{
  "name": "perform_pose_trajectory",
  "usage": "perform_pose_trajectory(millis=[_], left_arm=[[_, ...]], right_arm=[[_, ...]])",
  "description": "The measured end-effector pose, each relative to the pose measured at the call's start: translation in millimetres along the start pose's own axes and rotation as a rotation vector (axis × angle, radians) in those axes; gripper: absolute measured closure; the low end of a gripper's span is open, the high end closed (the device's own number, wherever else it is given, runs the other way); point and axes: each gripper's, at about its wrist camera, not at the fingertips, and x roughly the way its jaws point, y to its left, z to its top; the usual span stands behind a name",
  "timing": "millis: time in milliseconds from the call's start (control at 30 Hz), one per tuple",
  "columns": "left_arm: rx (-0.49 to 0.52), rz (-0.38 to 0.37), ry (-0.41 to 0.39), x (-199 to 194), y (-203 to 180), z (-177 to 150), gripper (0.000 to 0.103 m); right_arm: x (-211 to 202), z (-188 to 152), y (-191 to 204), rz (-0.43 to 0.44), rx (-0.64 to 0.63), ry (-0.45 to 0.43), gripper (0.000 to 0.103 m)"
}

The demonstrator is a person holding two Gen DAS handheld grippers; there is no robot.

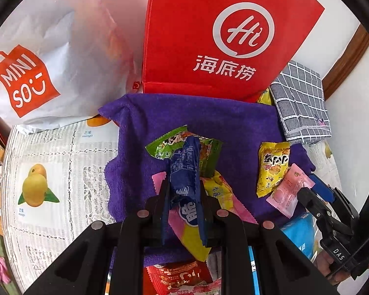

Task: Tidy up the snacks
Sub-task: 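Lower both bags onto the purple towel and open both grippers, then grasp the pink gold-label bag with the right gripper while the left withdraws toward the pile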

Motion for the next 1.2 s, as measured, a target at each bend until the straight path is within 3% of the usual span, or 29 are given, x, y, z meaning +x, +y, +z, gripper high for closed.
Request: perform_pose_trajectory(millis=[167,233,300,733,933,1200], left_arm=[[-0.007,-0.037,-0.004,-2,0,2,0.081],[-0.015,-0.065,-0.004,-5,0,3,0.058],[-0.014,-0.065,-0.019,-8,-1,3,0.045],[0.056,-0.075,-0.091,-35,-17,3,0.040],[0.077,-0.083,-0.112,-46,-21,2,0.039],[0.090,-0.095,-0.118,-56,-27,-2,0.039]], right_arm=[[0,0,1,0.001,-0.006,0.002,0.049],[0,0,2,-0.001,-0.009,0.002,0.049],[0,0,2,0.000,-0.009,0.001,0.049],[-11,-1,10,-0.033,-0.013,-0.009,0.049],[-40,-7,21,-0.122,-0.011,-0.034,0.049],[-84,-43,54,-0.088,-0.111,0.013,0.049]])
